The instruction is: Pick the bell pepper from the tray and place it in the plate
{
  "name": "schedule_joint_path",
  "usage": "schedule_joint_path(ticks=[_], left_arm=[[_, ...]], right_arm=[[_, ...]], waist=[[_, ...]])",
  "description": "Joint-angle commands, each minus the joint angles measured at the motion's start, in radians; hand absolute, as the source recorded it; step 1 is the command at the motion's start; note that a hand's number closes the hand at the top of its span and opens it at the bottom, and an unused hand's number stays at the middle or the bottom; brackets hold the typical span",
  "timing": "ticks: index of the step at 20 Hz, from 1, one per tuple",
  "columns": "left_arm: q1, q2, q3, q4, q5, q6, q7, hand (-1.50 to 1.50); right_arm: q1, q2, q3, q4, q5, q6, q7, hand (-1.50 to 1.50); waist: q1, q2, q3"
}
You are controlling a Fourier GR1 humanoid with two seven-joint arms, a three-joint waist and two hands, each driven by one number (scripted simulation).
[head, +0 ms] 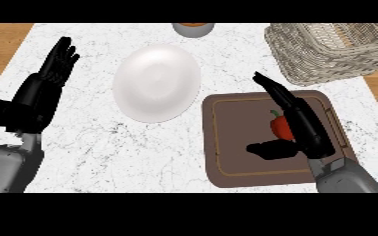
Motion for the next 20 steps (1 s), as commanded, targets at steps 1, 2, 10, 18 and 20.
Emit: schedule_joint_path(ticks=[1,2,10,18,20], left_arm=[[-0.011,0.014,0.022,0.014,0.015,-0.02,0.01,0.0],[-0.036,0.01,0.016,0.001,0.017,-0.017,0.036,0.0],[-0.029,0.002,0.014,0.018,-0.008,-0.028,0.002,0.0],[0.006,-0.009,0.056,-0.081,-0.01,-0.042,0.064,0.0],[-0.057,-0.059,0.051,0.08,-0.056,-0.064,-0.018,0.0]], right_arm=[[-0.041,-0.139,0.034,-0.089,0.101,0.116,0.274,-1.5],[-0.074,-0.165,0.039,-0.05,0.119,0.165,0.318,-1.5],[-0.196,-0.243,0.093,-0.136,-0.005,0.587,0.719,-1.5],[-0.251,-0.088,0.11,-0.037,0.086,0.692,0.851,-1.5],[-0.239,-0.056,0.09,-0.038,0.138,0.696,0.845,-1.5]], waist=[[-0.014,-0.004,-0.004],[-0.004,-0.001,-0.003],[0.012,0.007,-0.001],[0.024,0.008,0.003],[0.01,0.01,0.003]])
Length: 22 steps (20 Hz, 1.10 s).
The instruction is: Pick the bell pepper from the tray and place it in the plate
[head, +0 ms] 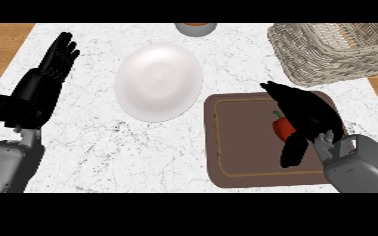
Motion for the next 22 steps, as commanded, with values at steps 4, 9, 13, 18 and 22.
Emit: schedule_joint_path(ticks=[4,9,13,18,22], left_arm=[[0.002,-0.008,0.032,-0.045,-0.027,-0.013,0.047,0.0],[0.039,-0.054,0.045,-0.032,-0.049,-0.042,-0.004,0.0],[0.0,-0.087,0.058,-0.011,-0.08,-0.047,0.024,0.0],[-0.013,-0.088,0.085,0.02,-0.089,-0.08,-0.005,0.0],[-0.004,-0.118,0.098,-0.035,-0.117,-0.074,0.051,0.0]], right_arm=[[0.025,0.072,0.016,0.057,0.149,0.057,0.082,-1.5],[0.041,0.113,-0.04,0.201,0.222,0.072,-0.014,-1.5],[0.035,0.16,-0.107,0.237,0.25,0.118,-0.048,-1.5],[0.155,0.158,-0.085,0.314,0.338,0.022,-0.207,-1.5],[0.082,0.201,-0.172,0.389,0.369,0.105,-0.232,-1.5]], waist=[[0.001,-0.001,0.001],[0.001,0.001,0.001],[-0.001,0.001,0.001],[-0.004,0.002,0.001],[-0.001,0.001,0.001]])
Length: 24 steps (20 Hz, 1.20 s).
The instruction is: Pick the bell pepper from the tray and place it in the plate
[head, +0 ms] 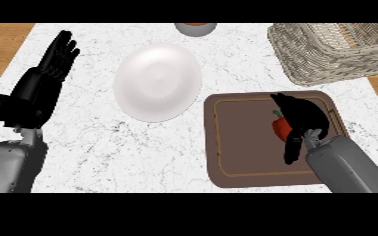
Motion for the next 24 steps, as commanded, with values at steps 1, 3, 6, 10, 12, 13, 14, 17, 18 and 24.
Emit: schedule_joint_path(ticks=[1,3,6,10,12,13,14,17,18,24], left_arm=[[0.026,-0.04,-0.007,-0.009,-0.033,0.0,-0.013,0.0],[0.047,-0.023,0.023,-0.042,-0.021,-0.023,-0.005,0.0],[0.05,-0.034,0.024,-0.023,-0.044,-0.032,-0.026,0.0],[0.016,-0.027,0.04,-0.017,-0.017,-0.05,-0.003,0.0],[-0.005,-0.04,0.027,-0.033,-0.041,-0.022,0.04,0.0],[0.015,-0.047,0.014,-0.032,-0.043,-0.043,0.007,0.0],[0.009,-0.001,0.07,0.023,-0.009,-0.093,-0.025,0.0],[-0.036,-0.048,-0.002,-0.015,-0.023,-0.072,-0.006,0.0],[-0.051,-0.061,-0.013,-0.01,-0.021,-0.073,-0.003,0.0],[-0.085,-0.072,-0.043,-0.02,-0.029,-0.087,-0.016,0.0]], right_arm=[[0.009,0.052,-0.012,0.137,0.093,-0.072,-0.086,-1.5],[-0.016,0.002,-0.067,0.137,0.077,0.012,-0.105,-1.5],[-0.001,0.074,-0.002,0.17,0.179,-0.038,-0.066,-1.5],[0.019,0.068,-0.006,0.182,0.233,-0.259,-0.243,1.5],[-0.024,0.045,-0.033,0.186,0.262,-0.277,-0.256,1.5],[-0.073,0.077,-0.04,0.238,0.279,-0.298,-0.257,1.5],[-0.062,0.095,-0.018,0.207,0.308,-0.298,-0.227,1.5],[-0.278,-0.005,-0.053,0.346,0.224,-0.223,-0.517,1.5],[-0.314,0.002,-0.046,0.331,0.218,-0.219,-0.554,1.5],[-0.448,-0.062,-0.066,0.382,0.199,-0.271,-0.827,1.5]], waist=[[0.003,0.001,0.0],[0.002,0.0,0.0],[0.002,0.001,0.0],[0.003,0.001,0.001],[0.002,0.001,0.0],[0.008,0.002,0.0],[0.004,0.001,0.0],[0.102,0.039,0.005],[0.127,0.053,0.007],[0.181,0.083,0.011]])
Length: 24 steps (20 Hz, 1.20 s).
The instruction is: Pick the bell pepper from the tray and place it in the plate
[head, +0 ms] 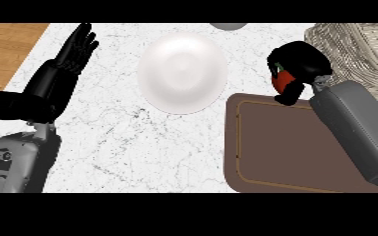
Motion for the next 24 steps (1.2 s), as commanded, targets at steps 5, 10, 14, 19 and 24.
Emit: schedule_joint_path(ticks=[5,10,14,19,24], left_arm=[[-0.049,-0.023,-0.033,0.003,-0.009,-0.004,0.002,0.0],[-0.057,-0.02,-0.027,0.029,-0.015,0.0,0.008,0.0],[-0.045,-0.044,-0.043,0.024,-0.032,0.023,0.003,0.0],[-0.047,-0.021,-0.018,0.033,-0.029,0.019,0.015,0.0],[-0.052,-0.025,-0.009,0.076,-0.03,0.019,0.004,0.0]], right_arm=[[-0.161,-0.049,-0.078,0.134,-0.1,-0.055,-0.407,1.5],[-0.243,-0.026,-0.151,0.21,-0.23,-0.012,-0.67,1.5],[-0.281,0.005,-0.203,0.301,-0.342,0.098,-0.85,1.5],[-0.368,0.036,-0.202,0.425,-0.373,0.19,-0.983,1.5],[-0.473,0.096,-0.163,0.514,-0.369,0.214,-0.992,1.5]], waist=[[0.03,0.022,0.003],[0.016,0.01,0.0],[0.009,0.0,-0.002],[-0.001,-0.013,-0.005],[-0.025,-0.02,-0.008]])
